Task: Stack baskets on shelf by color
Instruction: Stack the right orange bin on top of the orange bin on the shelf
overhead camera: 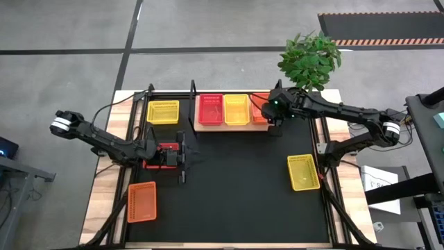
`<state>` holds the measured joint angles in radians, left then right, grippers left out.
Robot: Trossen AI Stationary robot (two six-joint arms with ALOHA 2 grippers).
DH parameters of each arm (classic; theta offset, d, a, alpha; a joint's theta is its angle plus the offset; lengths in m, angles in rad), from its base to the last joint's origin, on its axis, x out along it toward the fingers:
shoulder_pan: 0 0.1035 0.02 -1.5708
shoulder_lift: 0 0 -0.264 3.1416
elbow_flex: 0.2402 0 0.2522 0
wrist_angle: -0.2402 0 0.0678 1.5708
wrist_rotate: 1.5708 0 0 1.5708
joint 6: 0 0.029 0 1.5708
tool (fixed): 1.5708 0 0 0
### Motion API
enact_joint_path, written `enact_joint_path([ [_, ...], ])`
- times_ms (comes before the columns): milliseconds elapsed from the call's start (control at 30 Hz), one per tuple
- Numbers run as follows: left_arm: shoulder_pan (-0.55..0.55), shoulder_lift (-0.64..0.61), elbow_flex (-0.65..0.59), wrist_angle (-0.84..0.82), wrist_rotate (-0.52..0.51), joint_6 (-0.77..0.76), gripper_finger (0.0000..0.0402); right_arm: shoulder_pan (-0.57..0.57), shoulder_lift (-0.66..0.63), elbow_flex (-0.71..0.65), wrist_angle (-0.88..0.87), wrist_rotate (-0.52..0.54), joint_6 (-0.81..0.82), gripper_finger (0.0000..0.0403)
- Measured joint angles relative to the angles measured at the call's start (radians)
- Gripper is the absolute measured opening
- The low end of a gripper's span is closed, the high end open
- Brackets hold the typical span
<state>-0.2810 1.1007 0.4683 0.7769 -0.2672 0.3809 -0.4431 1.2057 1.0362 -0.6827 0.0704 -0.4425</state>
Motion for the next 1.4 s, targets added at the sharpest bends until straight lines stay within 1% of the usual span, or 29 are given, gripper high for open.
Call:
enact_joint_path([
  [67,0.000,0.000,0.000,0.000,0.000,0.000,0.0070,0.000,0.000,0.001,0.004,0.000,0.007,0.0080],
  [233,0.000,0.000,0.000,0.000,0.000,0.001,0.0070,0.000,0.001,-0.032,0.013,0.000,0.022,0.0019],
  [267,0.000,0.000,0.000,0.000,0.000,0.002,0.0070,0.000,0.002,-0.038,0.014,0.000,0.024,0.0015],
  [500,0.000,0.000,0.002,0.001,0.000,0.019,0.0070,0.004,-0.005,-0.035,0.002,0.000,0.042,0.0010],
  [700,0.000,0.000,0.002,0.003,0.000,0.019,0.0070,0.014,-0.005,-0.031,0.031,-0.002,0.024,0.0009],
  [967,0.000,0.000,0.003,0.010,0.000,0.019,0.0070,0.016,0.013,-0.086,0.034,-0.029,-0.003,0.0009],
  [1067,0.000,0.000,0.003,0.010,0.000,0.019,0.0070,0.016,0.013,-0.092,0.036,-0.027,-0.010,0.0014],
  [1133,0.000,0.000,0.003,0.010,0.000,0.020,0.0070,0.016,0.013,-0.092,0.038,-0.027,0.002,0.0025],
  [1400,0.000,0.000,0.003,0.009,0.000,0.019,0.0070,0.016,0.013,-0.085,0.031,-0.019,0.046,0.0096],
])
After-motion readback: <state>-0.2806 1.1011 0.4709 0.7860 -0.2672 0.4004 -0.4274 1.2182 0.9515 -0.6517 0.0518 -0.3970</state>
